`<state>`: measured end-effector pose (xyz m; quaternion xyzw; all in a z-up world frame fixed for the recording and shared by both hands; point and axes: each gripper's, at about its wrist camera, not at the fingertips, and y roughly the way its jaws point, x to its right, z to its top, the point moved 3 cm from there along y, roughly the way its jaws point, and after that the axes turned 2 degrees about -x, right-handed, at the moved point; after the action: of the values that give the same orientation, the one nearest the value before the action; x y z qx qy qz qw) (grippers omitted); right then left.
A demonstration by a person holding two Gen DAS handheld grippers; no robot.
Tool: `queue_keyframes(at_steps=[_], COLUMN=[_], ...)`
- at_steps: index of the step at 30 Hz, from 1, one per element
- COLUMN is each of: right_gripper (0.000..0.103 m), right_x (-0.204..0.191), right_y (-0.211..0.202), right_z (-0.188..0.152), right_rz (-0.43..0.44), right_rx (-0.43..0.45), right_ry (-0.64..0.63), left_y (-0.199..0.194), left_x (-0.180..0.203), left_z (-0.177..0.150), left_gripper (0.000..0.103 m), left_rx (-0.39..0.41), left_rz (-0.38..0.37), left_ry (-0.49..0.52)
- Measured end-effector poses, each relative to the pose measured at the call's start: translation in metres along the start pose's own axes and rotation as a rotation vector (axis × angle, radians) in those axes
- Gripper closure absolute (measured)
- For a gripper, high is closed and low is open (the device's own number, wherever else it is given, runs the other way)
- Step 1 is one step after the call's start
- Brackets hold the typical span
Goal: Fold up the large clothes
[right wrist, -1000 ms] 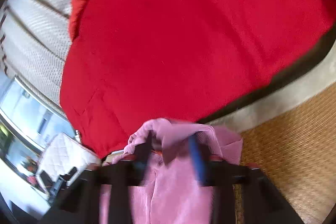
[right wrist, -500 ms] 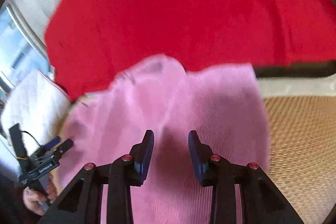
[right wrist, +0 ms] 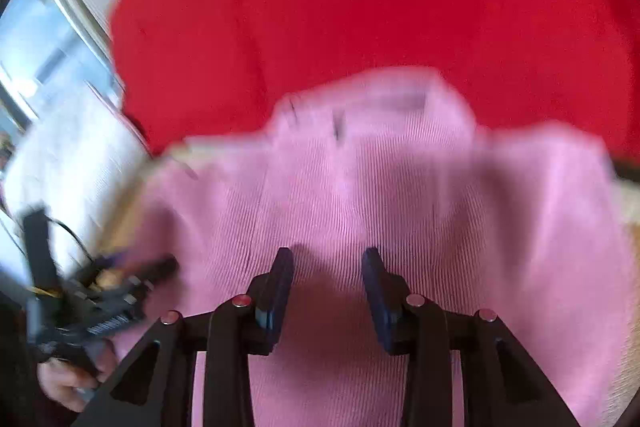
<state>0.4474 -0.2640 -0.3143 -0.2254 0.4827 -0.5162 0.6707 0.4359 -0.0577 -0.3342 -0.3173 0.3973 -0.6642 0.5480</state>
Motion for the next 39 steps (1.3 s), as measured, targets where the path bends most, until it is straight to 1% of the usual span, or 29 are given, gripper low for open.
queue_keyframes(at_steps=[1, 3, 4, 5, 7, 9, 10, 12, 13, 15, 16, 17, 18, 20, 21, 22, 23, 24, 25, 27, 28, 29, 31, 33, 35, 37, 39], right_gripper=[0.063, 0.063, 0.063, 0.063, 0.063, 0.061, 0.06, 0.059, 0.059, 0.059, 0.059, 0.059, 0.059, 0.059, 0.058, 0.059, 0.059, 0.058, 0.057, 0.057, 0.057, 0.057, 0.057, 0.057, 0.057, 0.057, 0.057], right_x=[0.005, 0.008, 0.012, 0.014, 0.018, 0.025, 0.03, 0.04, 0.043, 0.049, 0.052, 0.049, 0.05, 0.051, 0.051, 0.049, 0.046, 0.043, 0.039, 0.033, 0.025, 0.018, -0.003, -0.014, -0.027, -0.034, -0.034], right_y=[0.004, -0.002, -0.014, -0.024, -0.046, -0.064, -0.073, -0.094, -0.098, -0.109, -0.111, -0.105, -0.103, -0.086, -0.079, -0.075, -0.078, -0.081, -0.088, -0.097, -0.103, -0.106, -0.11, -0.109, -0.108, -0.099, -0.085], right_z=[-0.003, -0.001, -0.002, -0.002, -0.003, -0.009, -0.013, -0.024, -0.024, -0.037, -0.048, -0.053, -0.06, -0.074, -0.077, -0.08, -0.08, -0.08, -0.081, -0.083, -0.082, -0.081, -0.081, -0.078, -0.078, -0.075, -0.073], right_rz=[0.013, 0.025, 0.026, 0.031, 0.03, 0.009, -0.003, -0.031, -0.043, -0.048, -0.039, -0.042, -0.051, -0.083, -0.088, -0.101, -0.115, -0.119, -0.079, -0.019, -0.003, 0.008, 0.04, 0.07, 0.114, 0.12, 0.111], right_rx=[0.035, 0.021, 0.019, 0.043, 0.096, 0.102, 0.104, 0.122, 0.124, 0.125, 0.115, 0.1, 0.08, 0.011, -0.008, 0.002, 0.012, 0.012, 0.028, 0.066, 0.093, 0.111, 0.144, 0.158, 0.172, 0.169, 0.135], right_ry=[0.015, 0.026, 0.045, 0.054, 0.06, 0.073, 0.086, 0.114, 0.126, 0.165, 0.187, 0.196, 0.202, 0.206, 0.198, 0.175, 0.159, 0.153, 0.157, 0.16, 0.139, 0.114, 0.051, 0.02, -0.001, -0.007, 0.014], left_y=[0.001, -0.005, -0.01, -0.017, -0.033, -0.047, -0.05, -0.061, -0.063, -0.065, -0.063, -0.061, -0.053, -0.039, -0.041, -0.045, -0.052, -0.066, -0.075, -0.099, -0.106, -0.117, -0.128, -0.13, -0.121, -0.115, -0.115], left_x=[-0.001, 0.0, 0.0, 0.001, 0.006, 0.015, 0.019, 0.033, 0.039, 0.049, 0.052, 0.056, 0.058, 0.062, 0.063, 0.061, 0.061, 0.054, 0.048, 0.024, 0.012, -0.007, -0.032, -0.055, -0.071, -0.076, -0.073], left_z=[0.0, 0.002, 0.002, 0.002, 0.004, 0.002, 0.0, -0.007, -0.011, -0.02, -0.025, -0.029, -0.033, -0.04, -0.041, -0.04, -0.039, -0.039, -0.04, -0.047, -0.05, -0.056, -0.063, -0.077, -0.088, -0.094, -0.096], left_gripper=[0.013, 0.013, 0.013, 0.013, 0.013, 0.013, 0.013, 0.013, 0.013, 0.013, 0.013, 0.013, 0.013, 0.013, 0.013, 0.013, 0.013, 0.013, 0.013, 0.013, 0.013, 0.013, 0.013, 0.013, 0.013, 0.013, 0.013], left_rx=[-0.005, 0.001, 0.009, 0.025, 0.053, 0.064, 0.07, 0.083, 0.08, 0.066, 0.066, 0.064, 0.056, 0.048, 0.048, 0.05, 0.055, 0.083, 0.102, 0.151, 0.168, 0.191, 0.208, 0.197, 0.166, 0.145, 0.147], left_rz=[-0.004, -0.004, -0.005, -0.012, -0.059, -0.113, -0.124, -0.138, -0.142, -0.152, -0.136, -0.114, -0.069, -0.011, -0.006, -0.011, -0.026, -0.065, -0.083, -0.119, -0.132, -0.145, -0.15, -0.163, -0.208, -0.254, -0.274], left_ry=[-0.014, -0.016, -0.016, -0.021, -0.024, 0.004, 0.019, 0.057, 0.071, 0.099, 0.115, 0.126, 0.148, 0.202, 0.205, 0.2, 0.19, 0.161, 0.138, 0.053, 0.015, -0.047, -0.125, -0.208, -0.301, -0.345, -0.338])
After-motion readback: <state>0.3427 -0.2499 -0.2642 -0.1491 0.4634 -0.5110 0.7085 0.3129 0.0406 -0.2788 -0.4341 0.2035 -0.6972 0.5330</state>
